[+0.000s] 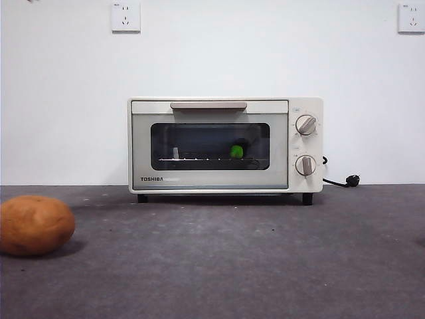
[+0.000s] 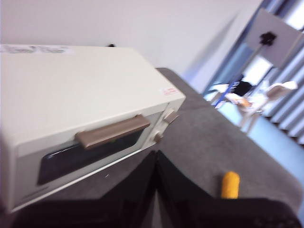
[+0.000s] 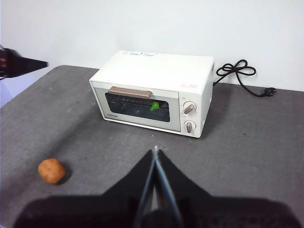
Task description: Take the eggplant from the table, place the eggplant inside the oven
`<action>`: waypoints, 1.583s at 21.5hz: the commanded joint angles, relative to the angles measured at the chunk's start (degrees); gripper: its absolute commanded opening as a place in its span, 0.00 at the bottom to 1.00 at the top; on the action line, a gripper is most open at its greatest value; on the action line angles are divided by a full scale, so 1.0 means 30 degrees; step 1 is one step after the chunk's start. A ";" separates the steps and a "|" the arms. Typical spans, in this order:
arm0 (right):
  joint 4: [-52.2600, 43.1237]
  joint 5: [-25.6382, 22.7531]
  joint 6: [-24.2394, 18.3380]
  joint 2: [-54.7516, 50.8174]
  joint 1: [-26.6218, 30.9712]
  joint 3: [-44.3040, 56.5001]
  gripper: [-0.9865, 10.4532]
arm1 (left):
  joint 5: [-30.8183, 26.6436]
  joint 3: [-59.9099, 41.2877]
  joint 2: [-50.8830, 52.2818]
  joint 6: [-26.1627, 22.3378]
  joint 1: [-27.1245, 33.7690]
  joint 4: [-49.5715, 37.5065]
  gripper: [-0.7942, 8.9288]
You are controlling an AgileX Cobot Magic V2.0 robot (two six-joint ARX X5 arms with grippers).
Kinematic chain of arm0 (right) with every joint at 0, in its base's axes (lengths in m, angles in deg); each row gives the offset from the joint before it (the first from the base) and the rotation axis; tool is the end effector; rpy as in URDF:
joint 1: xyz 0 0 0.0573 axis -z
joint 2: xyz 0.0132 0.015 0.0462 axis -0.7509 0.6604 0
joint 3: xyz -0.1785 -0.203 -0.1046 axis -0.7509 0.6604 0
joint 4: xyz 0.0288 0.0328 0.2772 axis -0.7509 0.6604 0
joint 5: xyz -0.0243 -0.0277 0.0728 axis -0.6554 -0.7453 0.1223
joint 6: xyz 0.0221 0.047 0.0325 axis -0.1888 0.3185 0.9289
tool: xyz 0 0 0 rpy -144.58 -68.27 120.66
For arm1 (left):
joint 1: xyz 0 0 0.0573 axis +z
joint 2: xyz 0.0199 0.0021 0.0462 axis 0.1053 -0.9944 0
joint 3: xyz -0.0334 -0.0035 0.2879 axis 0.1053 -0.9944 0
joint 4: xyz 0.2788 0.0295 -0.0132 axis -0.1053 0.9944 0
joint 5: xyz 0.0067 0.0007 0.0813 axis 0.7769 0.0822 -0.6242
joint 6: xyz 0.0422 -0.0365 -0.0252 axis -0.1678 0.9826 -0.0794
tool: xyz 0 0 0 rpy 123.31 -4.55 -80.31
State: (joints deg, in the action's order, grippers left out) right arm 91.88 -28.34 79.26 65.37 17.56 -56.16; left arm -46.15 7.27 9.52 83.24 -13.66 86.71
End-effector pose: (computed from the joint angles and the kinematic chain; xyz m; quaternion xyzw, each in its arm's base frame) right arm 0.0051 -0.0034 0.5385 -0.0068 0.1578 0.1929 0.9684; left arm 0.3002 -0.0656 0.4184 -0.1305 0.1919 -0.3658 0.9013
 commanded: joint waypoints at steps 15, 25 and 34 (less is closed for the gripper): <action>0.0415 -0.0073 0.0197 -0.0066 -0.0022 0.0124 0.09 | -0.7125 -0.0007 0.8320 -0.1158 -0.1333 0.6535 0.08; 0.0415 -0.0073 0.0189 -0.0058 -0.0022 0.0131 0.09 | -0.8240 -0.0007 0.9865 -0.1158 -0.1333 0.7978 0.08; 0.0415 -0.0073 0.0189 -0.0022 -0.0022 0.0124 0.09 | -0.8182 -0.0007 0.9821 -0.1151 -0.1333 0.7730 0.08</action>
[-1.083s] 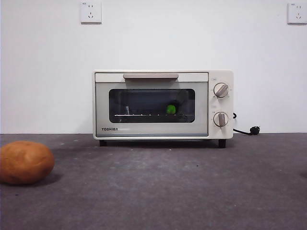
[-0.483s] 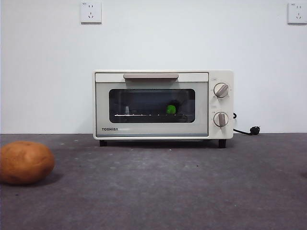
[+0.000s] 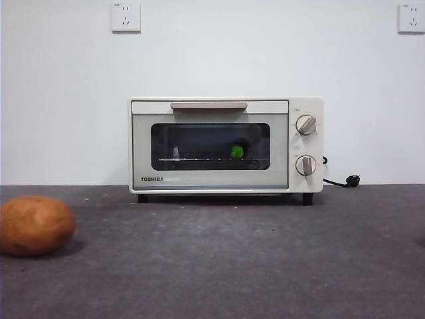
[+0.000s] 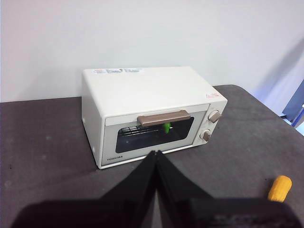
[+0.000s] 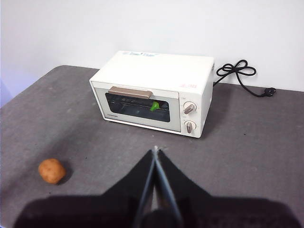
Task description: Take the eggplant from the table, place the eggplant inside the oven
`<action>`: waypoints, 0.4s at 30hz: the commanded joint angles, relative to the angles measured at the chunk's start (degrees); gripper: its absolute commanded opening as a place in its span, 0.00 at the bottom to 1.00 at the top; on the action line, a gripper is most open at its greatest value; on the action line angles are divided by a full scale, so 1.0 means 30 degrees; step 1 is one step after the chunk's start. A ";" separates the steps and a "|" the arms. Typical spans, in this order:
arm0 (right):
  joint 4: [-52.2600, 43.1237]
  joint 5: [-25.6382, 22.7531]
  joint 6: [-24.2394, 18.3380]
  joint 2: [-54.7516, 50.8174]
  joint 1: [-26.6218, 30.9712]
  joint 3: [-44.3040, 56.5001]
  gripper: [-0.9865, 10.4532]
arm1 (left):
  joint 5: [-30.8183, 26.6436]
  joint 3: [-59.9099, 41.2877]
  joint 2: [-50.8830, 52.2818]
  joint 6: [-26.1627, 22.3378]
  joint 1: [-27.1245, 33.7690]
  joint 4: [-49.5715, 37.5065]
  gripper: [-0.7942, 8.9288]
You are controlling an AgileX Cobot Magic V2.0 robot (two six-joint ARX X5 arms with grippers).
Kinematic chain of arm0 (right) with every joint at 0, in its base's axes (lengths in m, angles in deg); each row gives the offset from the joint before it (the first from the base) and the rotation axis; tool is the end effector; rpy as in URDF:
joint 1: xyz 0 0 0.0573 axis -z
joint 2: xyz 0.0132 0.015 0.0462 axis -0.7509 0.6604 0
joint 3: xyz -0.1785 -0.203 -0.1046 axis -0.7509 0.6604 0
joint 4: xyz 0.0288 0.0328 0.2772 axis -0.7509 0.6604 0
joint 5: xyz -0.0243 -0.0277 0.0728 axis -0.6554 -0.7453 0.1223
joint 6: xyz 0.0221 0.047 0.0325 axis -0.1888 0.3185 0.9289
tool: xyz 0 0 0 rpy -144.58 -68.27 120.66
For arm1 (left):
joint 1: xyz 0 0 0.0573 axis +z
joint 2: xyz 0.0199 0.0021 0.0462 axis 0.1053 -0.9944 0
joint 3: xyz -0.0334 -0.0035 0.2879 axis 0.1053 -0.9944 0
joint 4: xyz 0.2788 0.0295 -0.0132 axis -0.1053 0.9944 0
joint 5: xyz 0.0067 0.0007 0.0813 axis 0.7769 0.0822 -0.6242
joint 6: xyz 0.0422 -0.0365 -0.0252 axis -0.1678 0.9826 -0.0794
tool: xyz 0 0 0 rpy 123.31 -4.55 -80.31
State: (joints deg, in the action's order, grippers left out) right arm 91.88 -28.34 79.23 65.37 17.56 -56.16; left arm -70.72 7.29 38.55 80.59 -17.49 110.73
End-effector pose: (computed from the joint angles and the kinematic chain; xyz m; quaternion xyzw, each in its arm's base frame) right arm 0.0051 -0.0034 0.5385 -0.0071 0.1577 0.1930 0.9684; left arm 0.1193 -0.0339 0.4745 -0.0740 0.1332 -0.2047 0.9669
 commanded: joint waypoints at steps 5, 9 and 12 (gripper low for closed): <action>0.0415 -0.0073 0.0197 -0.0022 -0.0022 0.0131 0.09 | 0.0000 -0.0015 0.0080 -0.0262 -0.0058 -0.0357 0.08; 0.0415 -0.0073 0.0197 -0.0022 -0.0022 0.0124 0.09 | 0.0000 -0.0015 0.0029 -0.0262 -0.0058 -0.0357 0.08; 0.0415 -0.0073 0.0197 -0.0022 -0.0022 0.0131 0.09 | 0.0007 -0.0015 -0.0036 -0.0262 -0.0058 -0.0357 0.08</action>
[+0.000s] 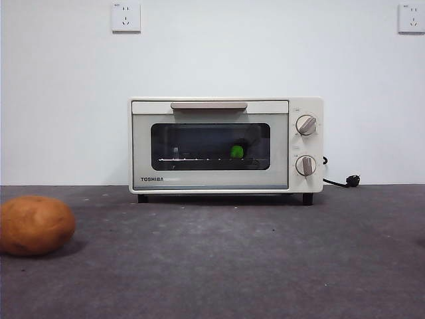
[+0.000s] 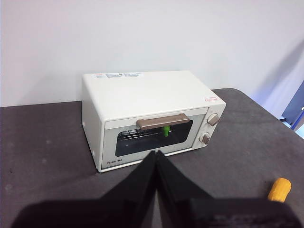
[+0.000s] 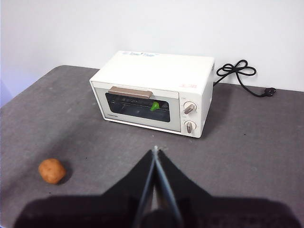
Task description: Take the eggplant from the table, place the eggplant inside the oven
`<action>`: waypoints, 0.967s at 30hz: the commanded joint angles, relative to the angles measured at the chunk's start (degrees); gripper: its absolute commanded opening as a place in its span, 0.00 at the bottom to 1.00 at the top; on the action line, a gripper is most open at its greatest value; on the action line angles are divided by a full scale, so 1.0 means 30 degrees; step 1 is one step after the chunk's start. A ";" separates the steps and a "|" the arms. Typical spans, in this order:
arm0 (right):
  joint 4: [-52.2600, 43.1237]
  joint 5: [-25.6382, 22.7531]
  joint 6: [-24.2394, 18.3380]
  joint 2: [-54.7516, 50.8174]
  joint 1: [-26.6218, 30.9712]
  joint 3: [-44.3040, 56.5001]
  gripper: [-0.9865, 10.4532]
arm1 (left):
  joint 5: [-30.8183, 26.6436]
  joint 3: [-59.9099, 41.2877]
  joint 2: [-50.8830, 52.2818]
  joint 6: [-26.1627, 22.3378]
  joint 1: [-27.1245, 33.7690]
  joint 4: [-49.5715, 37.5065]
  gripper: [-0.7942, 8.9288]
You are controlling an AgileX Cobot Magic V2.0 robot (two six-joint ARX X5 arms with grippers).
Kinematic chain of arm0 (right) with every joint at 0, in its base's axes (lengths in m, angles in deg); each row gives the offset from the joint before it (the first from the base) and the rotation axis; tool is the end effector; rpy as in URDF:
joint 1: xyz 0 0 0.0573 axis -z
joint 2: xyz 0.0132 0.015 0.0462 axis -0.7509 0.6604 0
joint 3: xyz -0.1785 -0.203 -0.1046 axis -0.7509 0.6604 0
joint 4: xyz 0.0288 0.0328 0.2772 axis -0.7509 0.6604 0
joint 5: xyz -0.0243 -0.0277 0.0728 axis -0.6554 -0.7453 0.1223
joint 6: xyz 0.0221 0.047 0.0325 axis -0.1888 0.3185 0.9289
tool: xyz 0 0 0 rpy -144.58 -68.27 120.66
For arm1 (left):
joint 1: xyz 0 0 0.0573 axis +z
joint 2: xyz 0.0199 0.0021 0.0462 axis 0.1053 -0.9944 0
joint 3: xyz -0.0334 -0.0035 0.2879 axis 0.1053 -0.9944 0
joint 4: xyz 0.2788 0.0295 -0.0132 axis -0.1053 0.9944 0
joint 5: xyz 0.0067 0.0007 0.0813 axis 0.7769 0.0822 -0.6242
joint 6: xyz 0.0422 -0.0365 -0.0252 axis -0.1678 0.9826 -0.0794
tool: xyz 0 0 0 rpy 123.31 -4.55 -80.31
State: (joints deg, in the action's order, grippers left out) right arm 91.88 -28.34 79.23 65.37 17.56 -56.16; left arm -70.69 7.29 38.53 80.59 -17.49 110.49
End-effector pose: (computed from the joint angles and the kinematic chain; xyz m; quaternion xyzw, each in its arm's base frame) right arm 0.0051 -0.0034 0.5385 -0.0071 0.1577 0.1930 0.9684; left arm 0.1195 -0.0340 0.4749 -0.0740 0.1313 -0.2052 0.9670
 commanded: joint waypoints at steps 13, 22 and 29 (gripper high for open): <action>0.0415 -0.0073 0.0197 -0.0022 -0.0022 0.0124 0.09 | 0.0000 -0.0015 -0.0459 -0.0947 -0.0058 -0.0015 0.08; 0.0415 -0.0073 0.0197 -0.0022 -0.0022 0.0124 0.09 | -0.0831 -0.0029 0.0015 -0.5712 0.0051 -0.0044 0.08; 0.0415 -0.0073 0.0197 -0.0022 -0.0022 0.0131 0.09 | -0.0860 -0.0991 0.2361 -0.7060 0.1741 -0.1923 0.08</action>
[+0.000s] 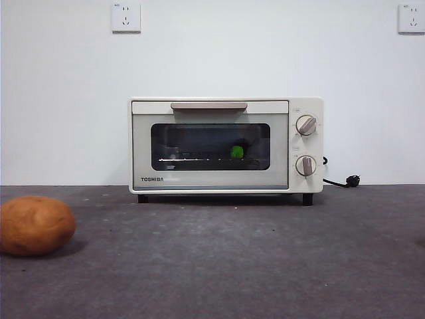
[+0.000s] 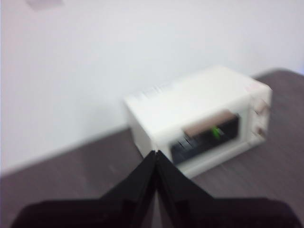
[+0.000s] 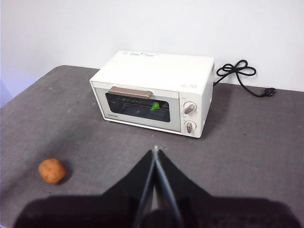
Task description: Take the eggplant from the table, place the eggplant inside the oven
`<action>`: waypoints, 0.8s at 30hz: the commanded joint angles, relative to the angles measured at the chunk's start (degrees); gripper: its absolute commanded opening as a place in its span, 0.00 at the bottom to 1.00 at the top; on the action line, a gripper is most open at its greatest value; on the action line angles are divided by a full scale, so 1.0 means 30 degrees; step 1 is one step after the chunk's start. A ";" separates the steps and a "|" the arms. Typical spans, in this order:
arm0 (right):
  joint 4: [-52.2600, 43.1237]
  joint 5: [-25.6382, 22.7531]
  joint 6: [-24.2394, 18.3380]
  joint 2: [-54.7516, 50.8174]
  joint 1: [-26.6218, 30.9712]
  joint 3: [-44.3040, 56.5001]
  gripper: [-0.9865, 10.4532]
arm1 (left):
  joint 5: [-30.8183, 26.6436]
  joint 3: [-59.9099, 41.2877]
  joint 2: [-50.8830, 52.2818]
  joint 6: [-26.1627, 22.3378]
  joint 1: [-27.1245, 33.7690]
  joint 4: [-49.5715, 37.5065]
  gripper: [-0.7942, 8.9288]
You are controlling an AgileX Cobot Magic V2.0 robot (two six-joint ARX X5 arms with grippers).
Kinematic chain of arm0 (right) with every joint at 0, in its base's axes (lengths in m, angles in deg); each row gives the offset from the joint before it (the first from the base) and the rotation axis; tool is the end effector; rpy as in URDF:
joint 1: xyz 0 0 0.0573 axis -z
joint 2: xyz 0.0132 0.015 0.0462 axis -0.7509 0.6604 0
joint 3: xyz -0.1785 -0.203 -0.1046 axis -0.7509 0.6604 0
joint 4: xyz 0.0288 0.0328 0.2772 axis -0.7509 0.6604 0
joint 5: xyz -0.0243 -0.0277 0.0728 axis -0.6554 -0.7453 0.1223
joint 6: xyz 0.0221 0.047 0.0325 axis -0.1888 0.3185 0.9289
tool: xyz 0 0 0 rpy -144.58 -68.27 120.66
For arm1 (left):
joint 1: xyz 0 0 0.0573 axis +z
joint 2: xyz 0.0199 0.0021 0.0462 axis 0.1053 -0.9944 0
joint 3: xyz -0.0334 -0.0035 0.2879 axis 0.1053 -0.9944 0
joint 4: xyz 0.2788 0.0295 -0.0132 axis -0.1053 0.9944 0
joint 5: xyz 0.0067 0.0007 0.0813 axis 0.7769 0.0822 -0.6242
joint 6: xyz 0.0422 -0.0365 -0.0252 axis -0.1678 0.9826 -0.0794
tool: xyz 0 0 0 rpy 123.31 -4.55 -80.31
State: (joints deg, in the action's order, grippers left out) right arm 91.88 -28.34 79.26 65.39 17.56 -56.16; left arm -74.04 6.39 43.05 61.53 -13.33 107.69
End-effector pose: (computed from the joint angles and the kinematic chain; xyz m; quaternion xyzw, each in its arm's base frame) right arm 0.0053 -0.0033 0.5385 -0.0069 0.1579 0.1929 0.9684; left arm 0.0968 -0.0197 0.4824 0.0892 0.0458 -0.1560 0.9827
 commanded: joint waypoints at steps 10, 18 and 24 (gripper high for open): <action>0.0415 -0.0073 0.0189 -0.0029 -0.0022 0.0124 0.09 | 0.0255 -1.0149 0.6892 -0.0452 0.0729 -0.9304 0.08; 0.0415 -0.0073 0.0189 0.0095 -0.0022 0.0124 0.09 | 0.0240 -1.7573 1.0171 -0.0124 0.0750 -1.1293 0.08; 0.0415 -0.0073 0.0189 0.0233 -0.0022 0.0124 0.09 | 0.0036 -2.1034 1.2203 0.0568 0.0940 -1.1402 0.08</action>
State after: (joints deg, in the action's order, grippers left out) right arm 91.88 -28.34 79.26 65.83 17.56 -56.16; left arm -73.69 -55.70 78.96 61.97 -10.78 74.43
